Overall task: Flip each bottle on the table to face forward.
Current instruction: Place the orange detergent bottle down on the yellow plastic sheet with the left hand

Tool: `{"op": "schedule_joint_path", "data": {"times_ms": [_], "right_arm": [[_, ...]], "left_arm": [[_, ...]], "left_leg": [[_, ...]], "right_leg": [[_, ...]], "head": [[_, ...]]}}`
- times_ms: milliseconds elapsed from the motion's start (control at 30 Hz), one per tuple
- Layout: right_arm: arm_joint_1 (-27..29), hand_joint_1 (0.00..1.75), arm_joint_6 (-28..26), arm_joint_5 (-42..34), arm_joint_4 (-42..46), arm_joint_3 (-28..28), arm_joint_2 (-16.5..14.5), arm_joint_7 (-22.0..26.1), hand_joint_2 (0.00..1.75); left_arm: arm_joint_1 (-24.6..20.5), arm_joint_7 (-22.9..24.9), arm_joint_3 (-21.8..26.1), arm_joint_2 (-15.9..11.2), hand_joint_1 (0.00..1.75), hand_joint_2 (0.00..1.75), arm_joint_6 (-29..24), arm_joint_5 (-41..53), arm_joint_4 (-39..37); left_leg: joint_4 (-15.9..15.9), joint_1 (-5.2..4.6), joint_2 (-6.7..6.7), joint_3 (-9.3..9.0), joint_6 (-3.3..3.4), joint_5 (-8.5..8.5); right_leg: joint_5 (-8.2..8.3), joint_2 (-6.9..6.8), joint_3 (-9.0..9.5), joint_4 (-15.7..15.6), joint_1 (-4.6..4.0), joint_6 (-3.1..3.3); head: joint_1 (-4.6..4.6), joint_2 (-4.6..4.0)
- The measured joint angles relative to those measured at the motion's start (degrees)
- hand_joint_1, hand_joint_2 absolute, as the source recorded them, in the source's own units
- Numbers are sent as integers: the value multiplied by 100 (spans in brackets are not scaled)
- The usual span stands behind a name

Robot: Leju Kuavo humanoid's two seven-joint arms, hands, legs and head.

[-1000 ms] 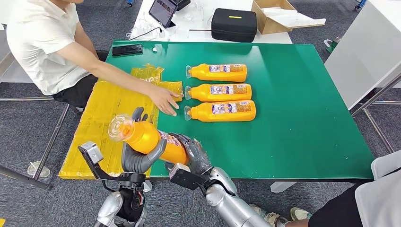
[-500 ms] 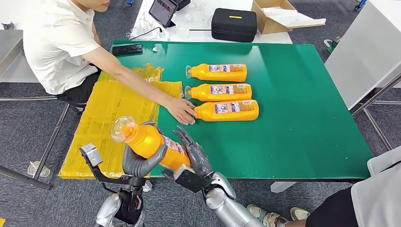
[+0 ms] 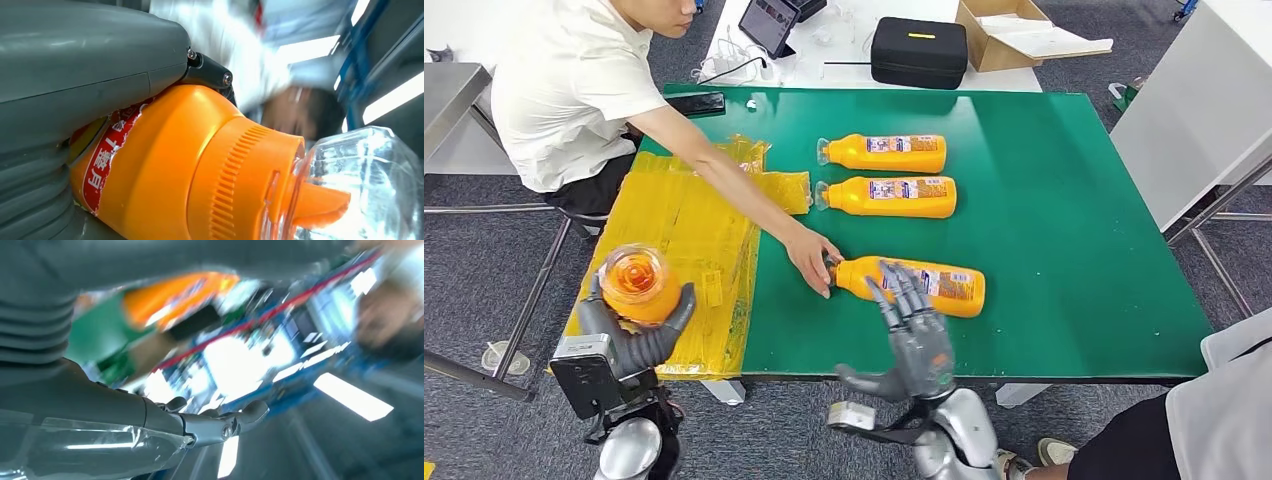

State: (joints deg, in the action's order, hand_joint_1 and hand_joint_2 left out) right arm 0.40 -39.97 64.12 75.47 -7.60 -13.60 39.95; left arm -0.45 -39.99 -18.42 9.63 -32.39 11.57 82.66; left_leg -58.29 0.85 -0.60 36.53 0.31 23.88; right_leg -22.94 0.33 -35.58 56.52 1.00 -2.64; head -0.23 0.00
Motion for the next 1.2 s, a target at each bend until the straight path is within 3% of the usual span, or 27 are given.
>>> {"op": "schedule_joint_path", "data": {"times_ms": [133, 300, 500, 767, 933, 967, 1000, 1100, 1133, 1200], "right_arm": [[298, 0, -5, 46, 881, 629, -29, 1, 0], [482, 0, -5, -168, 1369, 914, -37, 1, 0], [490, 0, -5, -272, 1413, 891, -37, 1, 0], [466, 0, -4, -318, 1321, 797, -37, 1, 0], [325, 0, -3, -387, 1093, 533, -16, 1, 0], [293, 0, -3, -414, 1027, 466, -11, 1, 0], [267, 0, -3, -448, 963, 403, -4, 1, 0], [188, 0, -3, -560, 782, 221, 23, 1, 0], [155, 0, -3, -594, 720, 158, 33, 1, 0], [78, 0, -3, -653, 593, 30, 54, 1, 0]], "left_arm": [[-60, 62, 129, -143, 175, 175, -258, 548, -61], [-201, 330, 180, -293, 175, 175, -403, 1474, -348], [-559, 748, 163, -472, 175, 175, -268, 2551, -1164], [-812, 872, 85, -616, 175, 175, -172, 2863, -1816], [-1254, 1010, -101, -680, 175, 175, 134, 3398, -2771], [-1362, 1000, -146, -685, 169, 175, 149, 3484, -3023], [-1472, 975, -191, -690, 149, 175, 149, 3566, -3277], [-1787, 927, -351, -726, 42, 175, 178, 3866, -3989], [-1883, 950, -428, -747, 21, 175, 233, 4015, -4197], [-2068, 1017, -614, -799, 11, 175, 393, 4304, -4572]], "left_leg": [[0, -1, 0, 0, 1, -1], [0, 0, 5, -3, 0, 0], [0, 2, 6, -3, -3, -3], [0, 1, 4, 1, -4, -4], [0, 2, 6, 0, -4, -6], [0, 2, 7, 0, -5, -7], [0, 3, 7, -1, -6, -8], [0, 3, 5, -2, -7, -10], [0, 3, 5, -2, -7, -10], [0, 3, 6, -4, -7, -10]], "right_leg": [[1, 0, 1, -1, 1, 0], [1, 2, -1, -1, -1, 0], [2, 2, -1, 1, -2, 2], [2, 1, -2, 1, -1, 1], [2, 2, -2, 1, -2, 2], [3, 2, -2, 2, -2, 2], [3, 2, -1, 2, -2, 2], [4, 2, 1, 4, -2, 2], [4, 2, 1, 5, -2, 2], [4, 2, 2, 5, -2, 2]], "head": [[-1, 1], [-1, 1], [1, 0], [0, 0], [0, 0], [0, 0], [0, 0], [0, 0], [0, 0], [-1, 0]]}}
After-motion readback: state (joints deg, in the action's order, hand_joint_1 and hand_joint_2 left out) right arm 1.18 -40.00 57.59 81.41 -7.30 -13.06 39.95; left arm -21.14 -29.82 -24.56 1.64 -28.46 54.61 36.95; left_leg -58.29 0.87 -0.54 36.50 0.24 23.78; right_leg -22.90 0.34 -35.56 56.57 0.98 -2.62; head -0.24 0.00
